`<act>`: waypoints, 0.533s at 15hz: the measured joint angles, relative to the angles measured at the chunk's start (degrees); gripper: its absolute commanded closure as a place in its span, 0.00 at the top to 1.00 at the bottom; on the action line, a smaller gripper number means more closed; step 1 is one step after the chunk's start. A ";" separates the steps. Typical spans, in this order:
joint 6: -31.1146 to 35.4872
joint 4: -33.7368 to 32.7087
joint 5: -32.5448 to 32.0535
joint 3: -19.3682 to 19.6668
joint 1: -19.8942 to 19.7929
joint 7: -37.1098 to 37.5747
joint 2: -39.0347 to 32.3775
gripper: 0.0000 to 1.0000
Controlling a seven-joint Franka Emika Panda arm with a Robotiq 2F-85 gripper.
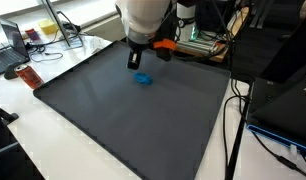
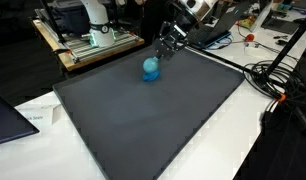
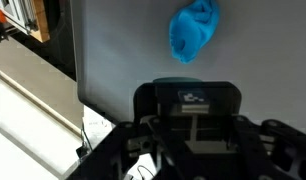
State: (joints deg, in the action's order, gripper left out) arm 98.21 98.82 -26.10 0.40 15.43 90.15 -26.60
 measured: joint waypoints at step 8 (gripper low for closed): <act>6.21 3.29 6.42 -0.42 -6.58 -24.37 5.53 0.22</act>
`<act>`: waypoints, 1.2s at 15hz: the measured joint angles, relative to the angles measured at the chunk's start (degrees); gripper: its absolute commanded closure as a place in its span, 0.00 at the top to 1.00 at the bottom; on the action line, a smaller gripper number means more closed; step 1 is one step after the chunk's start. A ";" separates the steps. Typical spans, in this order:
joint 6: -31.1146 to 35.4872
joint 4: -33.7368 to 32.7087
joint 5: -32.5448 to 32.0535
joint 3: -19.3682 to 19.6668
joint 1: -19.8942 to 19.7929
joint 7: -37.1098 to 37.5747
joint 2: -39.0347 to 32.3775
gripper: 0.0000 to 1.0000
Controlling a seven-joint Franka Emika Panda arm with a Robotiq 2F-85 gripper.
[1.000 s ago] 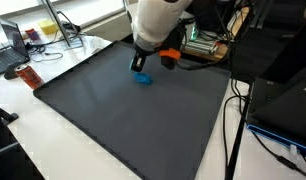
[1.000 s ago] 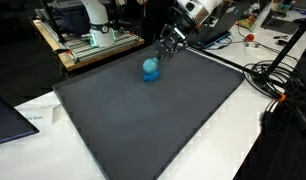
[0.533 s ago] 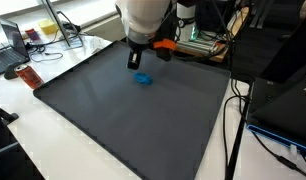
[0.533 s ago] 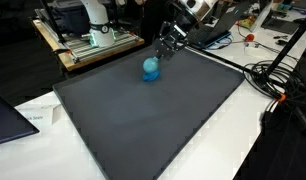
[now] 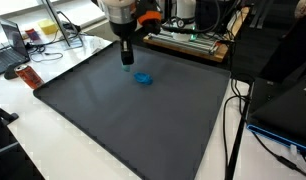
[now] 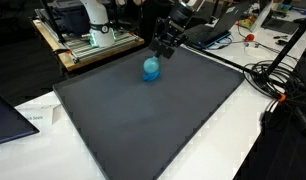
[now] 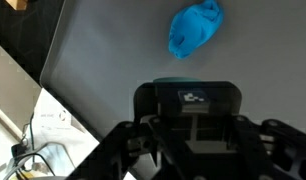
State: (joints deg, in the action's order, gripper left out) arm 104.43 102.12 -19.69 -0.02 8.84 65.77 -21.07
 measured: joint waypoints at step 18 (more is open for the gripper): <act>11.84 9.09 13.60 0.25 -6.91 -48.68 5.86 0.22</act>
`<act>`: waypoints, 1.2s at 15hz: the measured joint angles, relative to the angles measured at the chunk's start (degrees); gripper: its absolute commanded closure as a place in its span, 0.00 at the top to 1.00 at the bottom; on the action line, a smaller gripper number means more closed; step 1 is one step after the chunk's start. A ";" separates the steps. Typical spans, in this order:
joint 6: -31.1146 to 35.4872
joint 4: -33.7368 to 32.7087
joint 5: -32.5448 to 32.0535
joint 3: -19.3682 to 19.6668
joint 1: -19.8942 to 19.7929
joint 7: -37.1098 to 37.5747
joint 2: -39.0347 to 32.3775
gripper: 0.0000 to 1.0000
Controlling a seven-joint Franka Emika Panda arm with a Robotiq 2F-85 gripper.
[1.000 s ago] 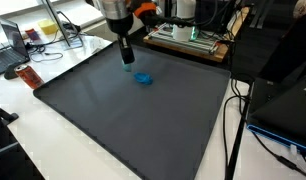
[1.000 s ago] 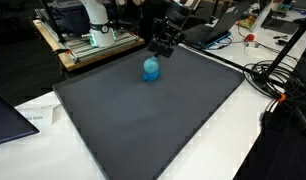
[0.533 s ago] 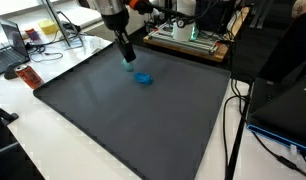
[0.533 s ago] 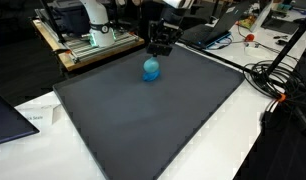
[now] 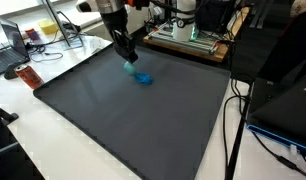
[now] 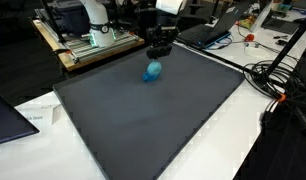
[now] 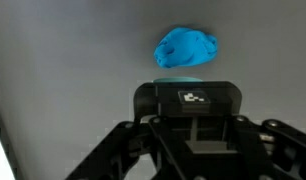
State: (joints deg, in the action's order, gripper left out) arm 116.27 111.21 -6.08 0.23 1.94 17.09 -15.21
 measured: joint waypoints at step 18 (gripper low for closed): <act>5.59 7.25 16.68 -0.02 -6.81 -43.76 3.50 0.22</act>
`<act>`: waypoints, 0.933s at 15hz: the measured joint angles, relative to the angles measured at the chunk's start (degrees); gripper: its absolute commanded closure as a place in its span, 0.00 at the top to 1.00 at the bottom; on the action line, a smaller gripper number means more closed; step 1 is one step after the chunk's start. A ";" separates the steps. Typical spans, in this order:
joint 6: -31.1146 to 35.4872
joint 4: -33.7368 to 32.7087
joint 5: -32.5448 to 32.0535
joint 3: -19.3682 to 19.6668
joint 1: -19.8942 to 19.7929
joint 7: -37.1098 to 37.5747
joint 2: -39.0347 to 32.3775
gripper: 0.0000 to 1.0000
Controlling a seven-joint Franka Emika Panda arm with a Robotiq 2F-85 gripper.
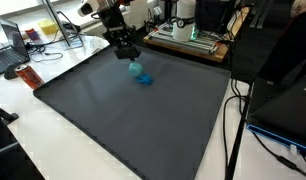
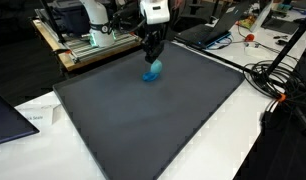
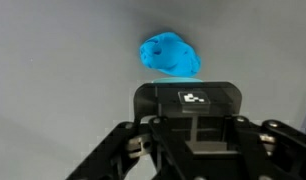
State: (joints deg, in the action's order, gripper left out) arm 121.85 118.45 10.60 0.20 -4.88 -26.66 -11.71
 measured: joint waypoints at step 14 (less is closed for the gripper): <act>10.37 3.75 9.89 -0.32 -2.37 -26.45 -2.53 0.22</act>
State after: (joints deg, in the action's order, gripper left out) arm 132.22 122.20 20.49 -0.12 -7.25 -53.11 -14.24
